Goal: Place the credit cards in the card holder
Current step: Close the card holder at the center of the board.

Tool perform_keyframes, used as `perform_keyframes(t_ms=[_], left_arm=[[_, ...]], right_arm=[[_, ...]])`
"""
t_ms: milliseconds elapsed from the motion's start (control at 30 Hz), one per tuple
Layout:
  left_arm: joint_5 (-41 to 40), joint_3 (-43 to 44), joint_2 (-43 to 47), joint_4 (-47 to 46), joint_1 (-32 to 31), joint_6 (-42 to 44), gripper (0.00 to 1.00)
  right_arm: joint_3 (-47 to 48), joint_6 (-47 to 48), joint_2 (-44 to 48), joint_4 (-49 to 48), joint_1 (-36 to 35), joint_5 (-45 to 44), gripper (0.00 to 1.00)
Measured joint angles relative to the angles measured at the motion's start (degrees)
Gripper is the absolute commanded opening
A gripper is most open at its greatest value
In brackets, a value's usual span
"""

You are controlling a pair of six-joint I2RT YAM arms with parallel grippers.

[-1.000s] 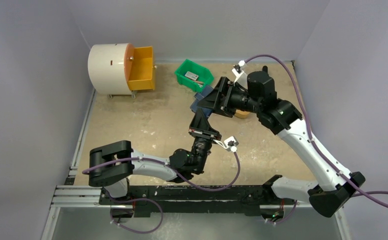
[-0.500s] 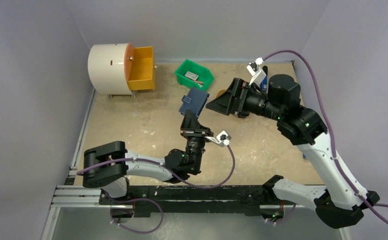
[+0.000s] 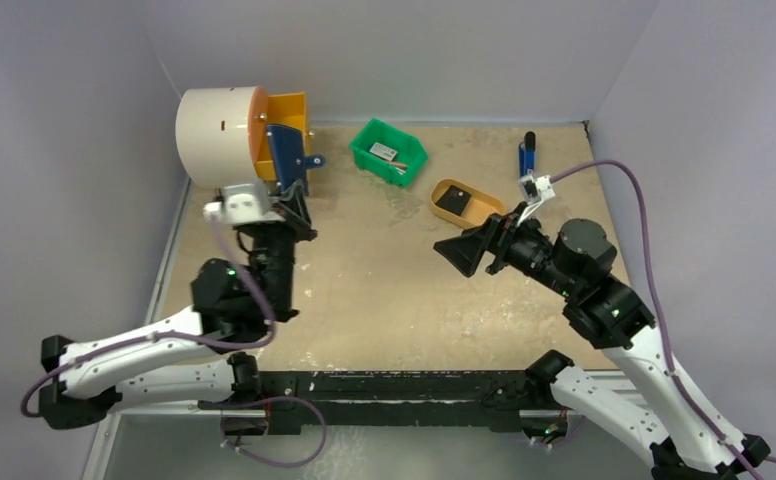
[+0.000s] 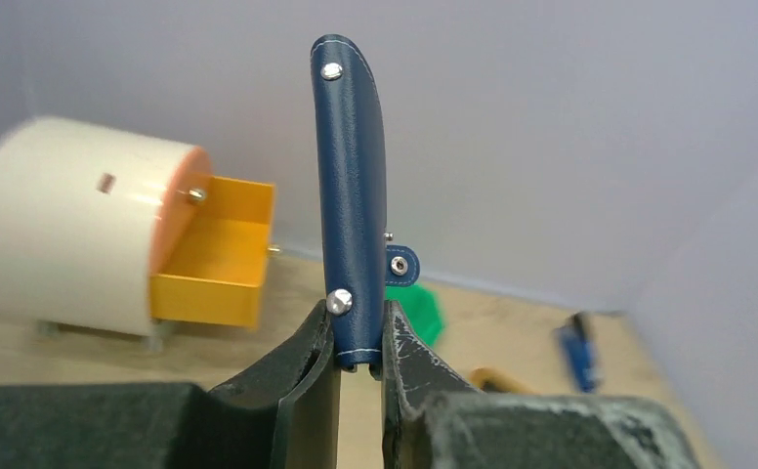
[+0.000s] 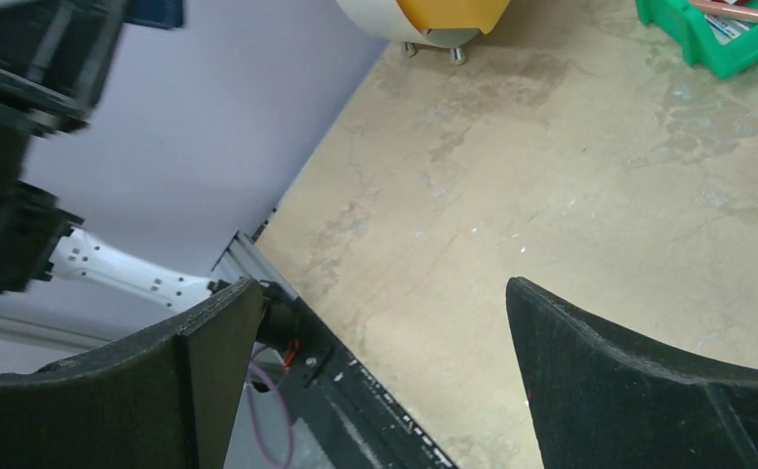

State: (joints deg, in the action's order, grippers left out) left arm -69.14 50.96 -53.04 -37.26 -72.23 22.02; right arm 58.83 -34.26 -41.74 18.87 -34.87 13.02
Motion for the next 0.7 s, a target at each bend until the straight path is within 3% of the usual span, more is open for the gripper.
perform_keyframes(t_ms=[133, 267, 433, 700], left_arm=[[7.78, -1.05, 8.70, 10.36, 2.47, -23.98, 0.00], [15.96, -5.20, 10.64, 13.81, 2.47, -39.43, 0.00], [23.47, -12.02, 10.86, 12.59, 2.47, -53.37, 0.00], [27.45, -20.68, 9.79, 0.52, 2.45, -68.61, 0.00]], right_arm=[[-8.48, -0.04, 1.90, -8.74, 0.00, 2.10, 0.95], [-12.79, -2.51, 1.18, -17.90, 0.00, 6.34, 0.96], [-17.27, -9.53, 0.76, -31.50, 0.00, 10.75, 0.97], [-19.76, -20.13, -0.50, -48.09, 0.00, 13.51, 0.97]])
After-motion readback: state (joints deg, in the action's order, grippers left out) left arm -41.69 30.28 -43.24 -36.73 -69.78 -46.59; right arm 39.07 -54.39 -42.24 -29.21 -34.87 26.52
